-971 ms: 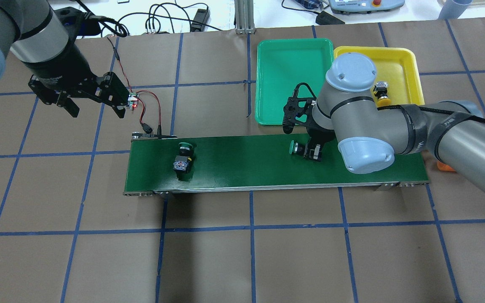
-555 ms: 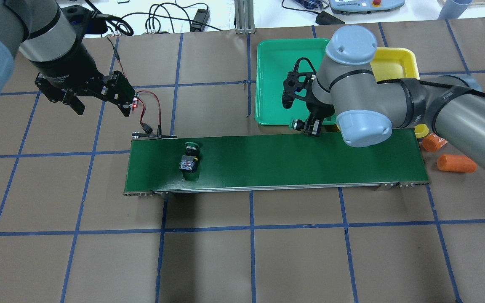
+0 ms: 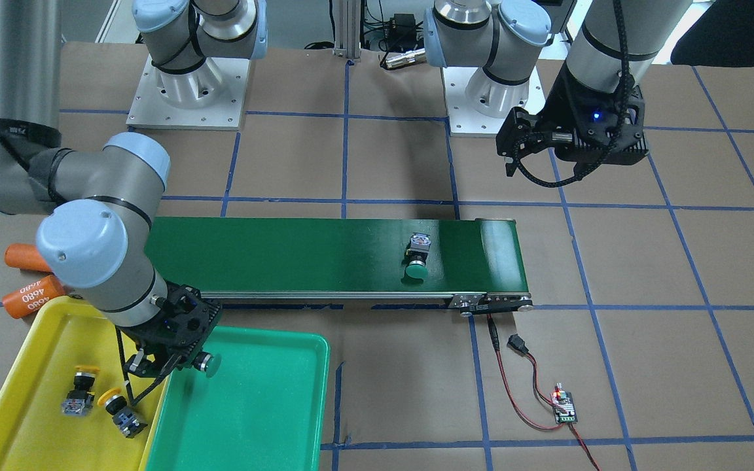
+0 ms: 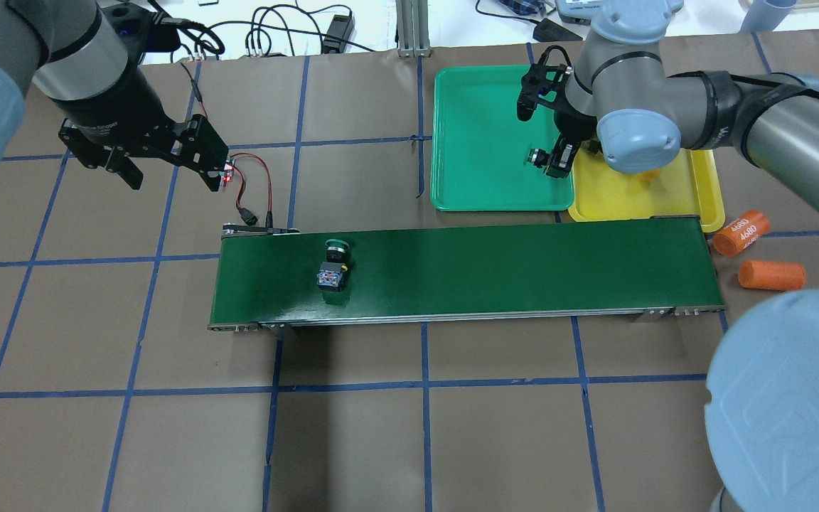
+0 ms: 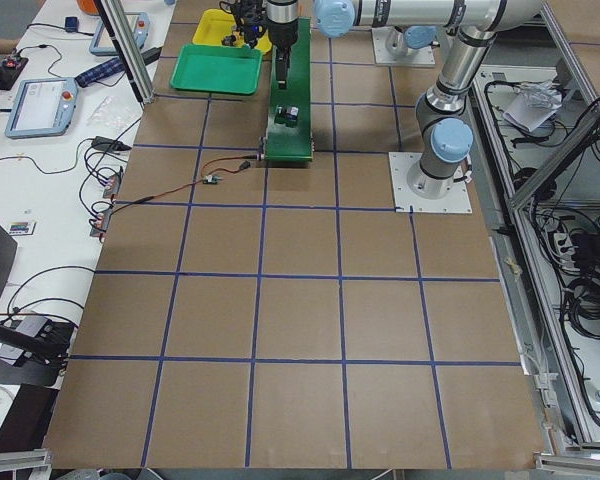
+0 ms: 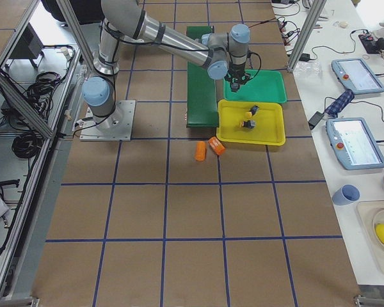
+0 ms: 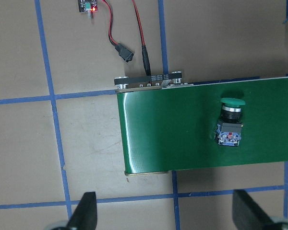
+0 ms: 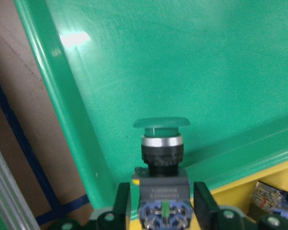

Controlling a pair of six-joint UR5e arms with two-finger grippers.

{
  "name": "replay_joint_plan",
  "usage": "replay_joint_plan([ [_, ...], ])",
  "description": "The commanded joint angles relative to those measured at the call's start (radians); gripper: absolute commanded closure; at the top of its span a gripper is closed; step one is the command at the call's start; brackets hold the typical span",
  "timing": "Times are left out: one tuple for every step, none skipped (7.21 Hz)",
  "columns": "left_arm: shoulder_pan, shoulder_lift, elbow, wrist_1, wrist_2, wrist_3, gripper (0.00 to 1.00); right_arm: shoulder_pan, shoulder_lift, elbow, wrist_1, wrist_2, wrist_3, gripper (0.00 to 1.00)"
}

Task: Sort buttons by color to trays
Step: 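Carry the green button into the green tray and open the right gripper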

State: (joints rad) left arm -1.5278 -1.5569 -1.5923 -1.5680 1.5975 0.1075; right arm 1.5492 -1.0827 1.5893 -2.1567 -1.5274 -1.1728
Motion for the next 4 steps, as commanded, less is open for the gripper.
replay_joint_plan([
  [0.000, 0.012, -0.004, -0.001, -0.002, 0.000, 0.00, -0.009, 0.018, -0.038, 0.054, -0.023, 0.038, 0.00],
  [0.000, 0.003, -0.002, 0.000, -0.004, -0.002, 0.00, -0.008, 0.017, -0.048, 0.055, -0.023, 0.038, 0.00],
  [0.000, 0.006, -0.005, 0.000, -0.002, -0.002, 0.00, -0.011, 0.010, -0.046, 0.083, -0.014, 0.038, 0.00],
  [0.000, 0.008, -0.005, 0.000, 0.001, 0.000, 0.00, -0.012, -0.011, -0.045, 0.133, -0.011, 0.074, 0.00],
])
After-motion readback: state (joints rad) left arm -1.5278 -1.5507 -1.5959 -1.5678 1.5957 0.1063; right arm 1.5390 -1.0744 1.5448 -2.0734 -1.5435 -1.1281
